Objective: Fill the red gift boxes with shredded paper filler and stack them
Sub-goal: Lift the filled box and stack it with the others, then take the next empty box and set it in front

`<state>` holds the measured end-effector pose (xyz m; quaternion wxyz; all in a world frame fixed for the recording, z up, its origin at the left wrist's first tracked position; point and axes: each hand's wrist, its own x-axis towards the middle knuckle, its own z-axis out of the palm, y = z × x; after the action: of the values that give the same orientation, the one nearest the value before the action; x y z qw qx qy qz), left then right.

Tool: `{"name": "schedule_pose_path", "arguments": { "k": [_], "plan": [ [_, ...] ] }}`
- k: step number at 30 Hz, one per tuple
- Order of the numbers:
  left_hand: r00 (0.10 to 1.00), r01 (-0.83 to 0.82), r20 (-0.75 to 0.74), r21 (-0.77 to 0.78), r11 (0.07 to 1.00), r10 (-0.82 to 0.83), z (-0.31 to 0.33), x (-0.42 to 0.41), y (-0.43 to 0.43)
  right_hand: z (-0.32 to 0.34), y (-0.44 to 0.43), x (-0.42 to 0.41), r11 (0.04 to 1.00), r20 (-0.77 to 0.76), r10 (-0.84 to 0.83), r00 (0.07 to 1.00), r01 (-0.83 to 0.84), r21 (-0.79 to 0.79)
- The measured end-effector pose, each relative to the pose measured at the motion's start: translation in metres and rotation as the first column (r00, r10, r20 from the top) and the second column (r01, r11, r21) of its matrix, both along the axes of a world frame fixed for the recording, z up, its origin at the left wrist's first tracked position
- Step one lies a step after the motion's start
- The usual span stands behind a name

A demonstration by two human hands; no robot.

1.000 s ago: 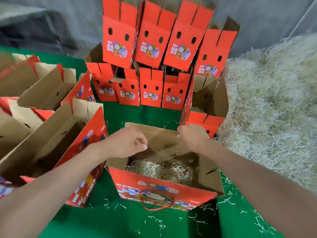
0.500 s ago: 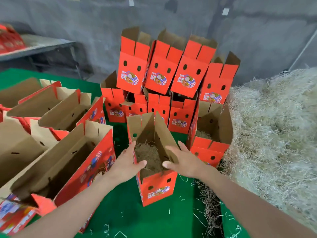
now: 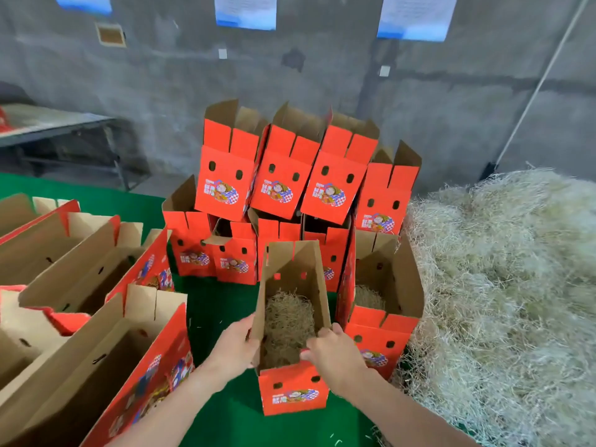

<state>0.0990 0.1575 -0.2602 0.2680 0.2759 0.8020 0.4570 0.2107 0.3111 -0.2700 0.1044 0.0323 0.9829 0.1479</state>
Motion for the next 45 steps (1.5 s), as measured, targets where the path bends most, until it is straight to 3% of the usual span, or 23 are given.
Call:
{"name": "schedule_pose_path", "arguments": {
  "k": [5, 9, 13, 16, 22, 25, 28, 30, 32, 34, 37, 41, 45],
  "plan": [
    [0.972, 0.085, -0.222, 0.029, 0.996, -0.076, 0.013, -0.039, 0.069, 0.017, 0.046, -0.022, 0.964, -0.105, -0.267, 0.958, 0.266, -0.027],
    [0.958, 0.109, -0.252, -0.13, 0.985, -0.14, 0.003, -0.056, 0.113, 0.023, 0.063, -0.037, 0.882, -0.153, -0.47, 0.869, 0.471, -0.028],
    [0.972, 0.113, -0.187, -0.154, 0.982, -0.142, -0.018, -0.052, 0.123, 0.011, 0.066, -0.045, 0.91, -0.175, -0.414, 0.894, 0.411, -0.052],
    [0.979, 0.096, -0.168, -0.1, 0.99, -0.112, -0.022, -0.054, 0.125, 0.004, 0.062, -0.051, 0.922, -0.159, -0.372, 0.915, 0.343, -0.18],
    [0.986, 0.136, -0.089, -0.074, 0.988, -0.142, -0.002, -0.036, 0.11, 0.01, 0.07, -0.059, 0.829, -0.152, -0.557, 0.817, 0.534, -0.166],
    [0.995, 0.024, -0.101, 0.06, 0.998, -0.018, 0.014, -0.03, 0.065, 0.019, 0.062, -0.073, 0.793, -0.089, -0.595, 0.799, 0.566, -0.226],
    [0.951, -0.221, -0.172, 0.197, 0.955, 0.256, 0.033, -0.046, -0.003, 0.03, 0.028, -0.093, 0.858, -0.184, -0.479, 0.858, 0.414, -0.305],
    [0.884, -0.351, -0.24, 0.226, 0.909, 0.401, 0.044, -0.059, -0.051, 0.036, -0.012, -0.106, 0.917, -0.366, -0.293, 0.883, 0.151, -0.37],
    [0.822, -0.441, -0.285, 0.23, 0.867, 0.493, 0.05, -0.067, -0.095, 0.039, -0.061, -0.119, 0.87, -0.432, -0.121, 0.894, -0.114, -0.48],
    [0.77, -0.524, -0.28, 0.236, 0.819, 0.573, 0.052, -0.069, -0.133, 0.035, -0.109, -0.13, 0.796, -0.385, 0.033, 0.922, -0.257, -0.548],
    [0.725, -0.596, -0.257, 0.229, 0.769, 0.639, 0.05, -0.07, -0.175, 0.022, -0.159, -0.148, 0.836, -0.276, 0.283, 0.918, -0.377, -0.397],
    [0.719, -0.593, -0.314, 0.19, 0.783, 0.621, 0.044, -0.074, -0.212, 0.028, -0.18, -0.157, 0.897, -0.118, 0.434, 0.893, -0.441, -0.039],
    [0.74, -0.554, -0.431, 0.044, 0.831, 0.516, 0.035, -0.081, -0.228, 0.049, -0.173, -0.127, 0.896, -0.029, 0.439, 0.898, -0.44, -0.056]
  ]
}}
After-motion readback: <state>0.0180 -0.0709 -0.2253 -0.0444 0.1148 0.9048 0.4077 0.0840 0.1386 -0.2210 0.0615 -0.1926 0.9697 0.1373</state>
